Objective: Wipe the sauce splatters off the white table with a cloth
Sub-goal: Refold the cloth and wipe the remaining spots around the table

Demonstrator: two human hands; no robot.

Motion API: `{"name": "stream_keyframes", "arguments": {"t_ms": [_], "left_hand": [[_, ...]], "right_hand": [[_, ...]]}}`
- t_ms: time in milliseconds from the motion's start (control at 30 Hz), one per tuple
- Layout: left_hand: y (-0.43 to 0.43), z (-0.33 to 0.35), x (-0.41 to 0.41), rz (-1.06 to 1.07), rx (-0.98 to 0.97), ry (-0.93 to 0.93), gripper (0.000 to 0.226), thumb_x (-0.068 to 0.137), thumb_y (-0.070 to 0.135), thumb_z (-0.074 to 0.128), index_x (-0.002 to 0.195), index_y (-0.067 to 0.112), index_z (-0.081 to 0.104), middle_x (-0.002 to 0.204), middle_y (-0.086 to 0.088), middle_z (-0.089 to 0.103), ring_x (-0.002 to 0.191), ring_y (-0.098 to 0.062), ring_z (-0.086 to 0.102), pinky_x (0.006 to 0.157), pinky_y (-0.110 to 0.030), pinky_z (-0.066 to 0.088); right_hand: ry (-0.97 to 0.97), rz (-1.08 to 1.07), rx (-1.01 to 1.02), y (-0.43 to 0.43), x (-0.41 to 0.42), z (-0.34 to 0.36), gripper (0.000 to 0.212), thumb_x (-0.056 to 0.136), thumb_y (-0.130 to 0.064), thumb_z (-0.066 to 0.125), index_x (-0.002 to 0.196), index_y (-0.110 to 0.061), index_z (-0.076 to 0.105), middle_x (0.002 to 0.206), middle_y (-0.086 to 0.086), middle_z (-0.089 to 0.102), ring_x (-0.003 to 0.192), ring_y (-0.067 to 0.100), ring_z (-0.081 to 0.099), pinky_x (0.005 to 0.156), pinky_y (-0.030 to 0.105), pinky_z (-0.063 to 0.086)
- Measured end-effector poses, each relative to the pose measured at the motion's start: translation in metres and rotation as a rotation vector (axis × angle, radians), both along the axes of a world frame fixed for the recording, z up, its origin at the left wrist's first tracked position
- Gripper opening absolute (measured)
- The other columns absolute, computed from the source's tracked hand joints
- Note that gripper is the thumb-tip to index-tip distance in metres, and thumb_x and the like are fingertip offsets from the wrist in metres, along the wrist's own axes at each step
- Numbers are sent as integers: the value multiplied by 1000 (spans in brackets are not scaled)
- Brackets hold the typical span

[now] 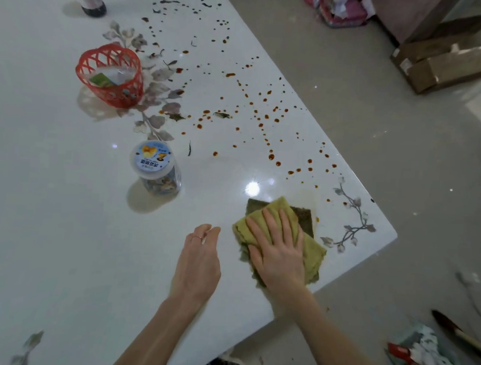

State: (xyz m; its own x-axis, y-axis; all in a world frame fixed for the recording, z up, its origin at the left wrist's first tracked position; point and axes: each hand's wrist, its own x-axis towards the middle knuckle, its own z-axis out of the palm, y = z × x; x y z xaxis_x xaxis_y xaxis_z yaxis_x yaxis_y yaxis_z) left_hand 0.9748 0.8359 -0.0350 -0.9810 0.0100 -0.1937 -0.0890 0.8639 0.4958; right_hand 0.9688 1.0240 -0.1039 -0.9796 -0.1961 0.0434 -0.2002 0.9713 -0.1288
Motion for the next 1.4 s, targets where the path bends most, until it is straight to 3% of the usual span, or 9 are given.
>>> {"name": "stream_keyframes", "arguments": {"t_ms": [200,367,500,633,800,933,1100,1267,1400], "left_hand": [[5,-2,6,-43,11,12,50,80,-9,48,128,5,50,133,-15,45,113,-32,46,93,-40,44],[14,-1,7,-86,18,22,48,82,-8,47,128,6,50,133,-16,46,113,-31,45,92,-38,44],[19,-1,3,-106,16,44,47,82,-8,47,127,5,50,133,-16,45,115,-32,45,93,-38,43],[26,-5,4,-138,48,43,48,82,-8,49,128,5,50,133,-16,46,115,-31,45,94,-38,44],[38,-4,4,-192,66,59,47,81,-7,51,127,5,52,131,-15,47,115,-30,46,94,-36,43],[39,-3,2,-193,65,73,46,80,-8,53,125,3,53,130,-17,48,115,-32,47,94,-36,43],[48,-5,5,-161,54,80,46,78,-8,55,123,3,54,128,-17,49,114,-32,48,93,-34,43],[73,-5,3,-100,47,105,44,79,-7,55,122,4,54,127,-16,49,111,-31,48,91,-32,41],[89,-11,0,-46,-12,47,49,79,-4,52,127,5,49,134,-19,42,118,-35,41,96,-40,41]], "right_hand": [[14,-300,-36,-9,-7,4,54,100,-52,31,152,-37,35,161,3,29,150,32,19,117,62,14],[77,-106,-39,8,34,2,50,100,-48,38,147,-34,48,158,3,38,148,31,27,111,65,26],[62,-355,2,27,3,2,53,99,-51,34,150,-36,41,159,2,35,148,32,27,113,69,19],[62,-488,-18,-2,33,-2,56,99,-53,32,152,-37,37,163,1,27,150,33,19,111,74,10],[96,-439,-13,16,35,-1,55,98,-54,37,149,-36,43,160,0,34,150,33,22,108,78,11],[84,-595,-34,40,9,-4,54,97,-54,34,148,-36,44,158,1,37,148,34,24,106,80,14],[117,-618,-113,20,43,-6,57,95,-54,39,148,-34,44,157,3,36,148,37,23,106,79,13],[123,-583,-98,77,13,-9,54,94,-53,42,145,-34,45,155,4,40,146,37,25,103,81,17],[104,-570,-71,111,-4,-9,55,96,-53,39,147,-32,46,155,7,40,146,38,27,103,82,17]]}}
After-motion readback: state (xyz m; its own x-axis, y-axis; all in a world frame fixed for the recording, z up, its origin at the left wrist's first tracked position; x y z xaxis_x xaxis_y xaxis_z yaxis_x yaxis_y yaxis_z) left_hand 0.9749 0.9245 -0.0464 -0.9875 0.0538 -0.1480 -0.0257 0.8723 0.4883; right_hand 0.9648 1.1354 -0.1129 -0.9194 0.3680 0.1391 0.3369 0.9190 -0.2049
